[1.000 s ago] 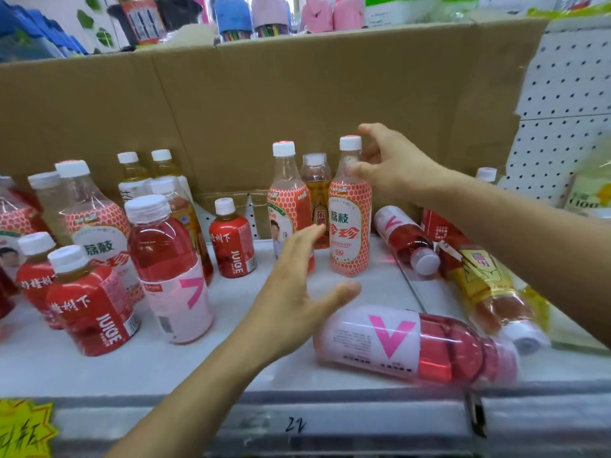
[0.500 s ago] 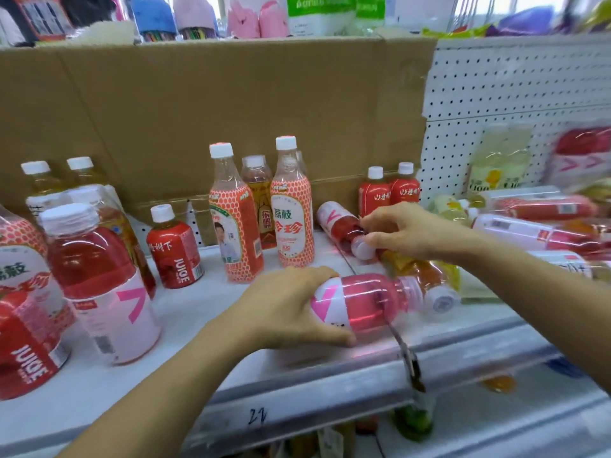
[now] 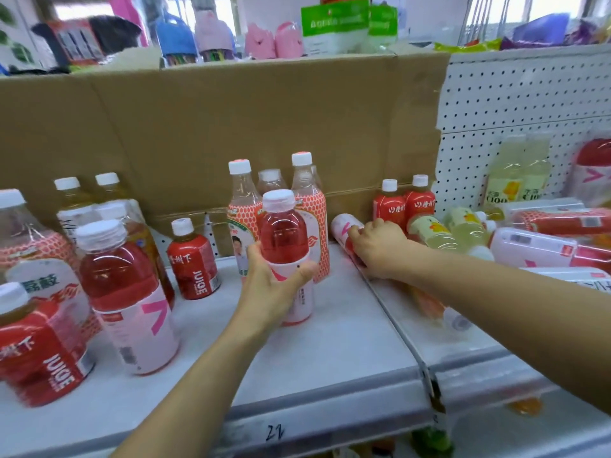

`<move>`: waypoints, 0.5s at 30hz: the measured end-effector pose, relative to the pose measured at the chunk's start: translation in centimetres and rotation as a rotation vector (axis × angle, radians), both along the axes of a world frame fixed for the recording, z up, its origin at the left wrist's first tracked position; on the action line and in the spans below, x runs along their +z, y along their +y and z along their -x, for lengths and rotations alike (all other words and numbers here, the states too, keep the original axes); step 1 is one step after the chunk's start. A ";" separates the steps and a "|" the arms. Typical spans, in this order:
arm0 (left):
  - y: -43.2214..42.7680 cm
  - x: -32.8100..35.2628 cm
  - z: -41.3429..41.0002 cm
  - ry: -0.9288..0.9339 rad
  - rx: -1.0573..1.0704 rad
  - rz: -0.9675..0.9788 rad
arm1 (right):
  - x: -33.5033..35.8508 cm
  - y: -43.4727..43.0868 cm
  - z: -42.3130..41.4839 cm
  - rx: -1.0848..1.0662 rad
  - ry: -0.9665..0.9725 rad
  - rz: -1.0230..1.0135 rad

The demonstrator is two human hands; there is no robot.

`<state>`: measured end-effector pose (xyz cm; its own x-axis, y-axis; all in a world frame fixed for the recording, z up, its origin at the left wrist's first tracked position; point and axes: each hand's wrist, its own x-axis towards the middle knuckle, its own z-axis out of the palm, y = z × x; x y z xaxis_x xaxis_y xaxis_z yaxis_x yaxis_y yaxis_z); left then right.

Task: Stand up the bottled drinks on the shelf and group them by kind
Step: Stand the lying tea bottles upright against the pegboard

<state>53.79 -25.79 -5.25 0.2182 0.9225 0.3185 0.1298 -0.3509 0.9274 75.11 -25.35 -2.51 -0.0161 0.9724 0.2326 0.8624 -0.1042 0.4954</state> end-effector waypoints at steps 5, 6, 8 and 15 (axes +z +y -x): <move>0.0 0.1 -0.2 0.013 0.014 0.004 | 1.7 -0.5 1.1 0.030 0.006 0.022; 0.0 0.1 -0.2 0.017 0.012 0.013 | 2.7 -1.0 1.0 0.037 0.051 0.003; -0.2 0.1 -0.4 0.019 0.014 0.018 | 4.8 -1.8 0.3 0.038 0.139 -0.054; -0.8 -0.1 -1.9 0.022 0.135 -0.050 | 10.1 -0.3 -4.1 0.190 0.567 -0.162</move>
<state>55.68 -26.61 -5.30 0.1012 0.9269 0.3613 0.1991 -0.3747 0.9055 79.21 -25.63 7.62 -0.0164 0.9164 0.3999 0.9976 0.0419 -0.0551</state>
